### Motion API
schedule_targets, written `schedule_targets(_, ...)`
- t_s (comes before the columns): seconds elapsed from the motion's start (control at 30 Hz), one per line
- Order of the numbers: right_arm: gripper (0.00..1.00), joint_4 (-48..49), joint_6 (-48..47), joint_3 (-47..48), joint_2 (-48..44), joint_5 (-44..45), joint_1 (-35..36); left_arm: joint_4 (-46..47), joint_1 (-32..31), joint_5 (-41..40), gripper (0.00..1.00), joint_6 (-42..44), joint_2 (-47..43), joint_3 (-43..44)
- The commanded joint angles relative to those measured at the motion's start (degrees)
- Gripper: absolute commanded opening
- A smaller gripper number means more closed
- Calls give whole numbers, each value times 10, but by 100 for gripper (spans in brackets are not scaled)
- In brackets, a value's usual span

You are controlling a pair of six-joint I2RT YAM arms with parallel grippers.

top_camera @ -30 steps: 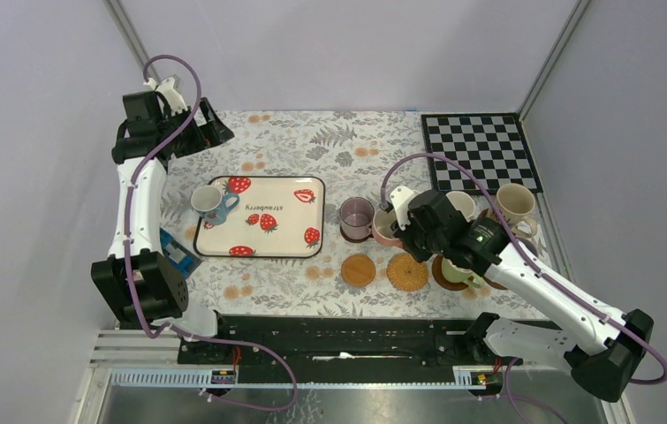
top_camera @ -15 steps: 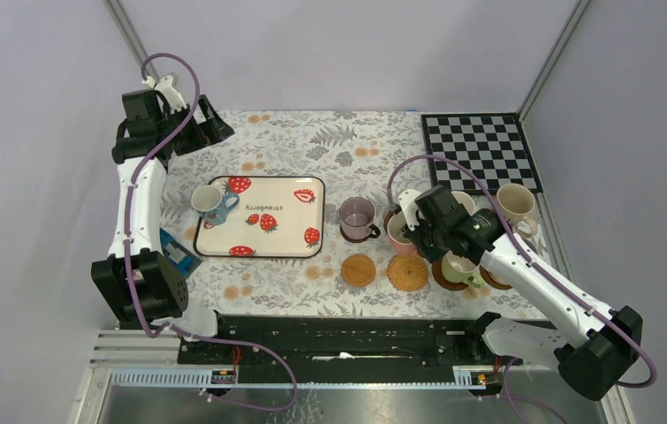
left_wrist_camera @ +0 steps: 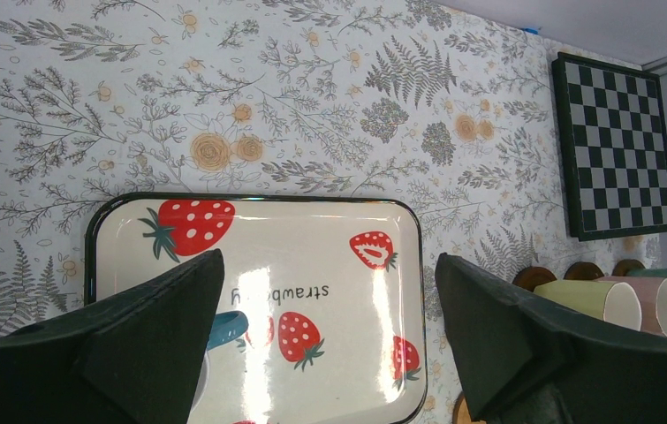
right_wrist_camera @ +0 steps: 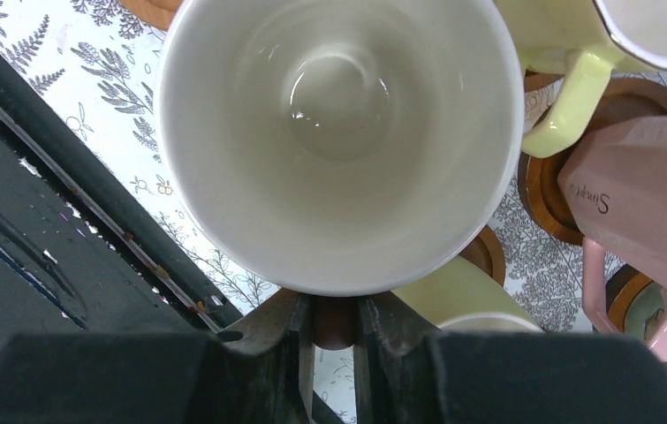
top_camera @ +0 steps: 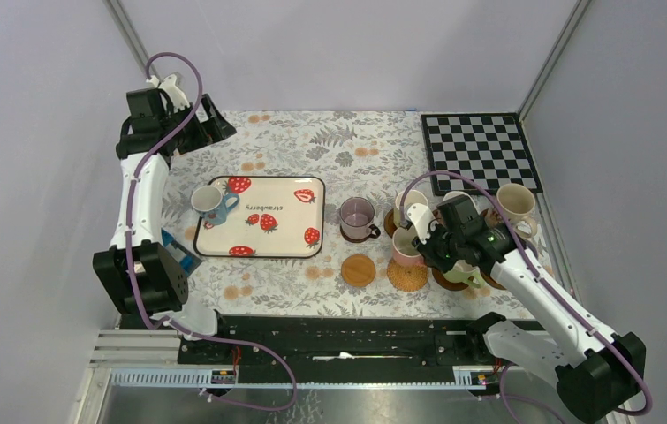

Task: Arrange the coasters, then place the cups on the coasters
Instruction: Place the cup on the coaster.

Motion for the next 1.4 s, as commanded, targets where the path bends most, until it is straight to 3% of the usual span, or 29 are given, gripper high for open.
schedule_targets(0.0, 0, 36, -28, 9, -10, -44, -1, 29, -5, 13, 99, -3, -1, 26)
schedule_targets(0.33, 0, -22, -64, -10, -11, -43, -1, 31, -17, 3, 99, -3, 3, 29)
schedule_targets(1.23, 0, 35, -38, -52, 3, 0, -1, 37, -27, -2, 99, 3, 8, 30)
schedule_targets(1.37, 14, 29, -44, -51, 2, -6, -1, 37, -28, -1, 99, 2, 12, 32)
